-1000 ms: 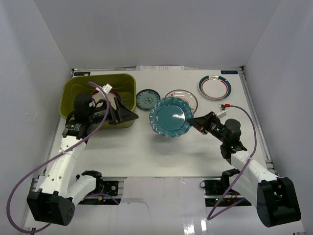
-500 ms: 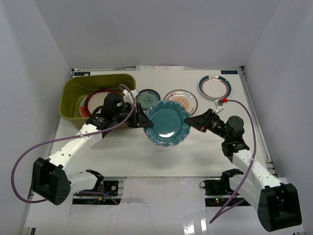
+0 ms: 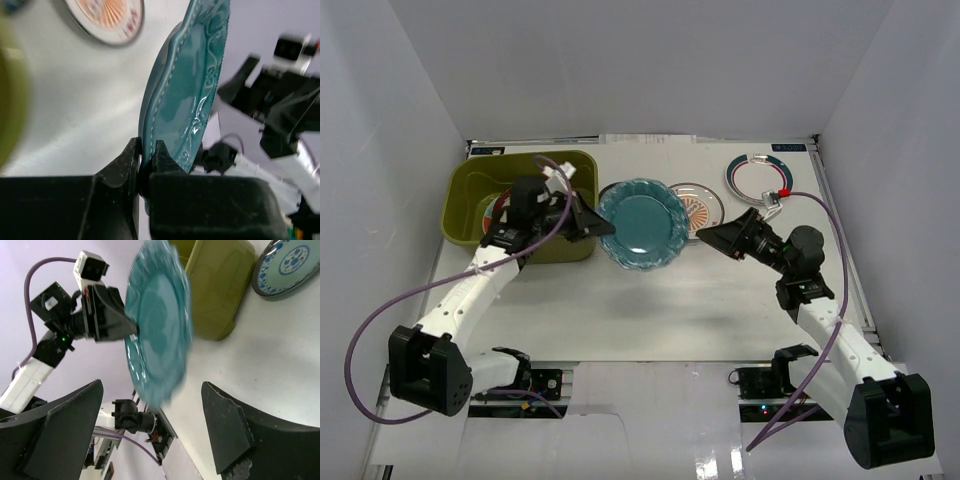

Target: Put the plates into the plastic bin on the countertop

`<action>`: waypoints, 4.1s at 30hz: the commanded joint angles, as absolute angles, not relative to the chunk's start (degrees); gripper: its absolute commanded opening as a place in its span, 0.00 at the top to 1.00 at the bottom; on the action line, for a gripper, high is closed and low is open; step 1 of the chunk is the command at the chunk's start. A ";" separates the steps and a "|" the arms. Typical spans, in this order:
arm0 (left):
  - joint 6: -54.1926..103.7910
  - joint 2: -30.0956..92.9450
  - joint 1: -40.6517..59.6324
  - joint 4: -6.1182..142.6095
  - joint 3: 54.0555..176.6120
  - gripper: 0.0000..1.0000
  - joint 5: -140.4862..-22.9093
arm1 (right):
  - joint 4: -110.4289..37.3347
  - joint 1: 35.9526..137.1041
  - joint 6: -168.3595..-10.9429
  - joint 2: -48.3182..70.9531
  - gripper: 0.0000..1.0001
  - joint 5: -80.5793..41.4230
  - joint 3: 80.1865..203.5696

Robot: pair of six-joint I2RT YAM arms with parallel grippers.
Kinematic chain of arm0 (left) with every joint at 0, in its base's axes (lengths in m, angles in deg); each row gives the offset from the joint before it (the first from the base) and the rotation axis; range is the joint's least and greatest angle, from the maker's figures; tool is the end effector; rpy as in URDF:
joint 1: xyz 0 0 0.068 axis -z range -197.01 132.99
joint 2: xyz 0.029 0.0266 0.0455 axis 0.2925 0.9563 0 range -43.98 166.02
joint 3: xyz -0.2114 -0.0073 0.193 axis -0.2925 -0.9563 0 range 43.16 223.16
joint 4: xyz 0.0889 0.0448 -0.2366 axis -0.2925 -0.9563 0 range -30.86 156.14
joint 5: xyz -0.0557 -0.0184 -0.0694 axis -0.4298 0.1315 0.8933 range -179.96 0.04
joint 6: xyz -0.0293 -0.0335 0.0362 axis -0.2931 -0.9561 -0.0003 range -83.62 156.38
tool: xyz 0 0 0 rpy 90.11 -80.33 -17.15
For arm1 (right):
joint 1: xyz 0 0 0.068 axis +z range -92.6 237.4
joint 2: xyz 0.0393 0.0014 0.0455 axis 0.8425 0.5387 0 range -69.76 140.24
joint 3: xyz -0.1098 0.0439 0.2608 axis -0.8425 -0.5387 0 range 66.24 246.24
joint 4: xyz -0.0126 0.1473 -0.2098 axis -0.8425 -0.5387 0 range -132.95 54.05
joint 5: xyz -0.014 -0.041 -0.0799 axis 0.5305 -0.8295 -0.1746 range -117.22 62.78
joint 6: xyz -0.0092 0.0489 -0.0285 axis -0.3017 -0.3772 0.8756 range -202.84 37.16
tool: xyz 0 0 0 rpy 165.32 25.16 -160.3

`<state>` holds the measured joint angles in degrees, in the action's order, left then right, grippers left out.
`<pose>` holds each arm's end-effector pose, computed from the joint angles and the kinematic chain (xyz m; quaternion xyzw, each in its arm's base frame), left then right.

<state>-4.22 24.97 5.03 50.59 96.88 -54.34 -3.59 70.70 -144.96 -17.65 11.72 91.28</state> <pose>0.2314 -0.1191 0.3130 0.0156 0.8413 -0.4717 0.2636 0.1842 0.0696 0.2869 0.0383 0.6802 0.6038 0.4139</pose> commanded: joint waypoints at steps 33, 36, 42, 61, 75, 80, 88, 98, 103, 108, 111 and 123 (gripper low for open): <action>-0.36 36.70 -36.26 54.63 97.48 0.22 -73.08 | -14.25 64.96 -122.56 22.86 0.32 -15.62 107.37; 0.34 35.48 -36.17 54.19 97.39 0.02 -73.70 | -11.71 64.35 -125.98 28.22 0.32 -14.48 109.31; 4.73 29.86 -31.01 49.19 97.39 0.02 -88.23 | -2.13 62.68 -136.69 37.89 0.51 -9.55 109.49; 2.10 22.54 -4.04 54.19 102.57 0.02 -54.90 | 1.77 59.95 -137.15 0.83 0.92 5.28 93.66; 0.17 41.01 10.24 59.54 111.37 0.33 -57.52 | -0.28 60.13 -138.55 -7.45 0.92 15.32 98.68; -0.19 41.18 10.24 60.96 111.28 0.92 -60.16 | 1.40 60.13 -139.53 -5.52 0.92 16.28 98.32; 0.36 33.81 1.58 56.21 112.34 1.00 -70.54 | -0.09 58.11 -139.00 -1.74 0.29 13.39 101.13; -4.41 26.07 -30.00 54.02 102.50 1.00 -66.65 | -6.06 45.37 -131.71 7.75 0.31 -4.52 103.60; -1.68 23.96 -32.92 52.52 97.67 1.00 -77.46 | -12.30 42.20 -124.33 11.44 0.31 -22.70 105.44; -0.97 25.18 -32.92 52.61 95.02 1.00 -85.91 | -12.13 41.32 -125.37 21.27 0.32 -25.73 109.47; -0.71 28.16 -32.92 52.70 95.11 1.00 -86.18 | -10.91 41.32 -127.04 27.95 0.32 -24.15 113.96; 0.78 28.80 -32.83 51.64 95.37 0.02 -84.16 | -12.75 41.40 -131.79 48.70 0.33 -21.42 131.72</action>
